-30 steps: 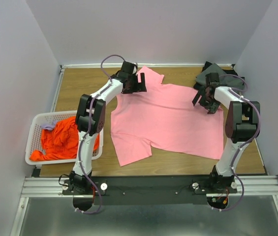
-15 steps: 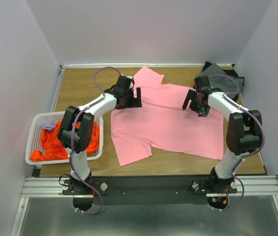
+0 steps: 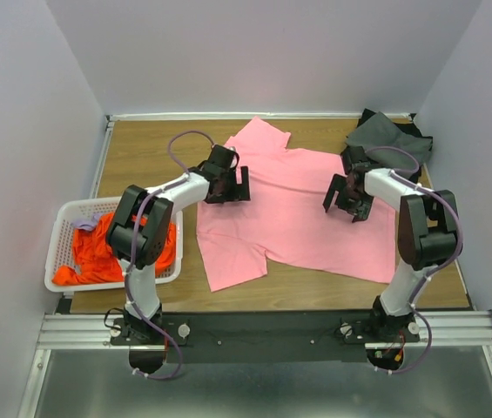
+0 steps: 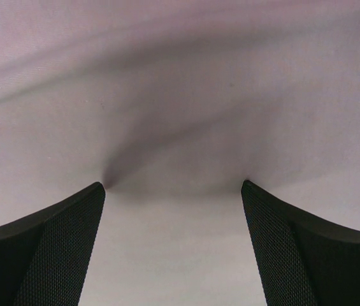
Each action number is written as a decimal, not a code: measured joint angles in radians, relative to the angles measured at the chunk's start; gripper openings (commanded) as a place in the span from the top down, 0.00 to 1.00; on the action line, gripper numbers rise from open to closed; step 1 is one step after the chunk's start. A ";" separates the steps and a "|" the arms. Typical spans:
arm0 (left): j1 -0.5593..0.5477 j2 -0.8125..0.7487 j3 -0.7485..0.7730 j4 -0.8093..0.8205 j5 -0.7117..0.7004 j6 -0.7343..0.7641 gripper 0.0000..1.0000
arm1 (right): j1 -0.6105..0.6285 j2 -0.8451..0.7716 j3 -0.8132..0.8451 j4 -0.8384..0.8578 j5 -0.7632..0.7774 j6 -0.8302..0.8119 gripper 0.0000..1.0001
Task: Fold and stack the t-shirts
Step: Flatten the tshirt out, then fold the tshirt
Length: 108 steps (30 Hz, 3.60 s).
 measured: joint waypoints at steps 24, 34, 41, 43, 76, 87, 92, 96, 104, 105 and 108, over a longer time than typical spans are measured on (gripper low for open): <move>0.025 0.329 0.506 -0.143 -0.053 0.091 0.02 | -0.055 0.237 0.323 -0.048 0.060 -0.013 0.05; 0.021 0.107 0.387 -0.171 -0.237 0.102 0.02 | -0.057 0.227 0.338 -0.044 0.016 -0.044 0.05; -0.063 -0.252 0.060 -0.160 -0.344 0.014 0.02 | -0.057 0.060 0.248 -0.038 -0.029 -0.043 0.05; -0.109 -0.293 -0.034 -0.164 -0.344 -0.028 0.03 | -0.057 0.011 0.214 -0.037 -0.048 -0.034 0.05; -0.243 -0.425 -0.475 -0.160 -0.260 -0.355 0.50 | -0.080 -0.227 -0.115 -0.037 -0.092 -0.009 0.05; -0.249 -0.401 -0.462 -0.148 -0.260 -0.360 0.91 | -0.124 -0.276 -0.157 -0.039 -0.098 -0.009 0.04; -0.249 -0.401 -0.462 -0.149 -0.257 -0.355 1.00 | -0.229 -0.338 -0.233 -0.047 -0.101 -0.009 0.02; -0.249 -0.407 -0.462 -0.157 -0.254 -0.344 1.00 | -0.347 -0.411 -0.304 -0.087 -0.074 -0.011 0.02; -0.249 -0.451 -0.455 -0.164 -0.244 -0.311 1.00 | -0.441 -0.443 -0.313 -0.130 -0.048 0.004 0.12; -0.249 -0.459 -0.455 -0.164 -0.240 -0.308 1.00 | -0.449 -0.428 -0.314 -0.131 -0.048 0.007 0.15; -0.249 -0.493 -0.455 -0.166 -0.237 -0.297 1.00 | -0.462 -0.380 -0.319 -0.132 -0.050 0.037 0.23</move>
